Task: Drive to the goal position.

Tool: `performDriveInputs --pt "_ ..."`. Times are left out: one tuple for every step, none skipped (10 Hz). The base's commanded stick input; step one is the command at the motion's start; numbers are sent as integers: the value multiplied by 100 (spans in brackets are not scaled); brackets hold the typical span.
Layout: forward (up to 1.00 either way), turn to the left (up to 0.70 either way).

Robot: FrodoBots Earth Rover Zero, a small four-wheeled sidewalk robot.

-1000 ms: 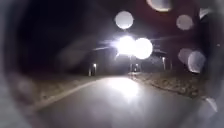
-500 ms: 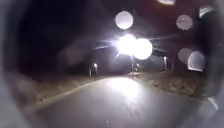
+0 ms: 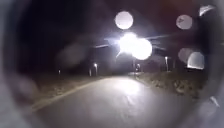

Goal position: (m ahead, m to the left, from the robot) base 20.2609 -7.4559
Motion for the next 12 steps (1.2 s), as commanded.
performDriveInputs --pt "100 3" --pt "100 3" --pt "100 3" --pt "100 4" --pt "100 6" --pt "100 9" --pt "100 9" --pt "100 9" --pt "100 3" --pt "100 3" --pt "100 4" --pt "100 4"
